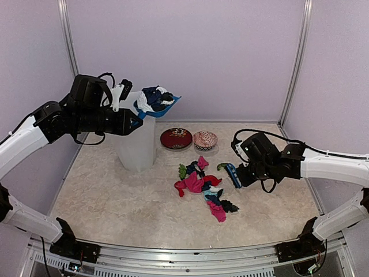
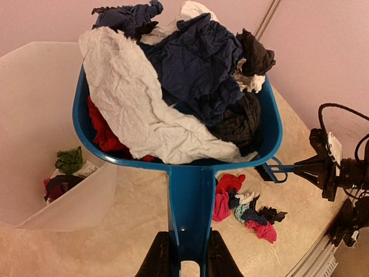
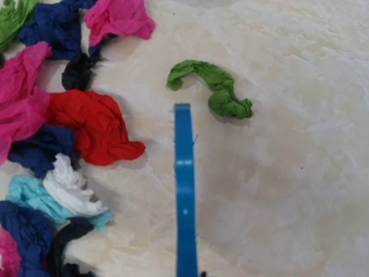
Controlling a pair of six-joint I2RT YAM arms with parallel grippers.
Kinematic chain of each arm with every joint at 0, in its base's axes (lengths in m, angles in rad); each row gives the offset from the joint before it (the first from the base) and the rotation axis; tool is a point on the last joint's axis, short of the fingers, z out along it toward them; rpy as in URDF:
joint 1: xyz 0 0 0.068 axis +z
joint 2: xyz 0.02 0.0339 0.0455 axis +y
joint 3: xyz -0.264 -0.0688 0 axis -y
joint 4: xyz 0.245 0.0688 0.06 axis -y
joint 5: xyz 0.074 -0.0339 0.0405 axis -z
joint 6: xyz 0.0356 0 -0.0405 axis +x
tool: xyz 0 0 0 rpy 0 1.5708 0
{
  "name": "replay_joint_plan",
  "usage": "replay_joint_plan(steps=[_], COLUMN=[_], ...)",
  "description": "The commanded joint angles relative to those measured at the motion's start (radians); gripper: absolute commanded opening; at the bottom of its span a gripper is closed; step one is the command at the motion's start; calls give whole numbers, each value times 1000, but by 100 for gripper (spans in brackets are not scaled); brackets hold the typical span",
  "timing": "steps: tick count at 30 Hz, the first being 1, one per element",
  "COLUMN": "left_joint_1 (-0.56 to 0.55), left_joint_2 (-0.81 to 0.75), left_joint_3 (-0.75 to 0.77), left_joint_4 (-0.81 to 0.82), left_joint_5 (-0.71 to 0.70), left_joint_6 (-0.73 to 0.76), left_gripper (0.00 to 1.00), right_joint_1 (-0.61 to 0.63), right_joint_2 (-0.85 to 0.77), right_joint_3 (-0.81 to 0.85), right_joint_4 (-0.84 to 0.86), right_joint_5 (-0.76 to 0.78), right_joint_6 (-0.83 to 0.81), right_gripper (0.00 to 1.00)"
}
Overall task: Sweep away the paper scraps from the table
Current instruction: Dump the paper scraps in the dustpan into the trash bin.
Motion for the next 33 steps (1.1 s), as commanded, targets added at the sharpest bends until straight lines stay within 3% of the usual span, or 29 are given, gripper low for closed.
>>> replay_joint_plan(steps=[1,9,17,25,33], left_joint_1=[113,323,516,569,577], left_joint_2=[-68,-160,-241,-224,-172], left_joint_3=[-26,-169,-422,-565,-699], left_joint_4=[58,259,676,1088,1490], left_joint_5=[202,558,894,983,965], left_joint_6=[-53,-259,-628,-998,-1362], left_gripper=[0,0,0,0,0], right_joint_1=[-11,-13,-11,-11,-11], right_joint_2=[13,23,19,12,4], right_joint_3=[0,11,8,1,-14], right_joint_4=[23,17,16,15,22], right_joint_5=[-7,-7,-12,-12,-13], right_joint_6=[-8,-1,13,26,36], right_gripper=[0,0,0,0,0])
